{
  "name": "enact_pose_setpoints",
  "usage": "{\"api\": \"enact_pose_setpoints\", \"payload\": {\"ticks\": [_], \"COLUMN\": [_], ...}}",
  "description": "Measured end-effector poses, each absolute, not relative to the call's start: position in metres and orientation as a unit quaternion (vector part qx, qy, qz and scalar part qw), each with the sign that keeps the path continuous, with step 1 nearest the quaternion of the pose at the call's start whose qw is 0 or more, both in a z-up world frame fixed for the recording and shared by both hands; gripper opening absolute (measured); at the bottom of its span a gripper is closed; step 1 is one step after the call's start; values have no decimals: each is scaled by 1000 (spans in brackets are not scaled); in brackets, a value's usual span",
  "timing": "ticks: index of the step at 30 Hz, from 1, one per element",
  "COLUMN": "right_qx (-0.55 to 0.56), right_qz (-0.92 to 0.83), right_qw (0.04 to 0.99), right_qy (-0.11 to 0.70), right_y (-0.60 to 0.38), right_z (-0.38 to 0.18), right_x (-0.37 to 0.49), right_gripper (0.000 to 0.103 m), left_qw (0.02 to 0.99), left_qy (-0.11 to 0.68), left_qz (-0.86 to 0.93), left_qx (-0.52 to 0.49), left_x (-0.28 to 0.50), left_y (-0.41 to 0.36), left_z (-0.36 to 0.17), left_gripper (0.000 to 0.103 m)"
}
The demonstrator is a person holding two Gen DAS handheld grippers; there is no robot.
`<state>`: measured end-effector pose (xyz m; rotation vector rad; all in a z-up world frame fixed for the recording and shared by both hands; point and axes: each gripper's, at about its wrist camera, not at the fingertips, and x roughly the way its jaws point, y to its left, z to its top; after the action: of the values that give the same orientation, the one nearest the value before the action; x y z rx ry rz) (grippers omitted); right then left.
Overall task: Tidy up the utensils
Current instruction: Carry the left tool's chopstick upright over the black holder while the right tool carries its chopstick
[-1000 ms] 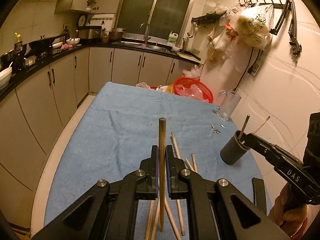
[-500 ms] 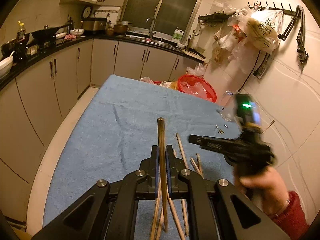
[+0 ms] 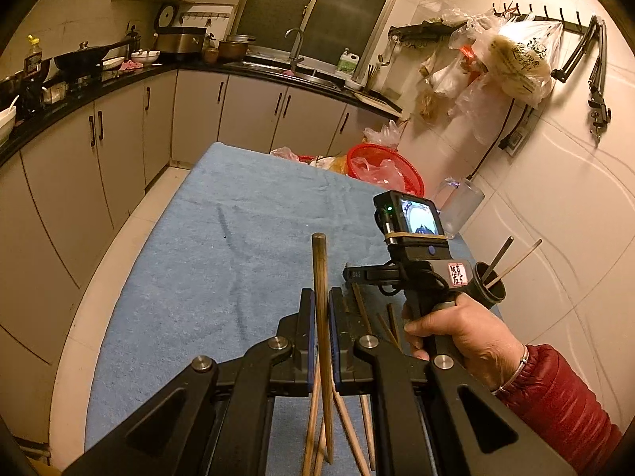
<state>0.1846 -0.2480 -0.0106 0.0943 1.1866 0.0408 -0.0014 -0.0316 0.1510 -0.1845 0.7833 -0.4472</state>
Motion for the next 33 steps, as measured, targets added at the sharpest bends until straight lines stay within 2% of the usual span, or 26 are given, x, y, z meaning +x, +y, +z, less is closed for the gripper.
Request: {"api": "enact_pose_setpoints", "payload": {"ticks": [5,11,17,33], "right_qx": [82,112,105,136], "right_qz": [34,82,101,91], "right_qw": [851,908,948,964], "right_qy": [518,395,284,208], "right_y": [-259,-265,-260,-282], "right_z": [15,98,143,168], "right_x": [161,77,6,-53], "right_gripper": [7,7,8,8], "left_qw": [897,902,910,923], "left_qy": [375,364,345,318], "left_qz": [-215,-216,-218,-212], "left_qx": [-89,-85,-71,-42], "left_x": [-5,-15,-31,-51], "left_y": [-32,-36,-45,-62], "left_z": [153,163,178,204], "left_gripper": [7,7,7,7]}}
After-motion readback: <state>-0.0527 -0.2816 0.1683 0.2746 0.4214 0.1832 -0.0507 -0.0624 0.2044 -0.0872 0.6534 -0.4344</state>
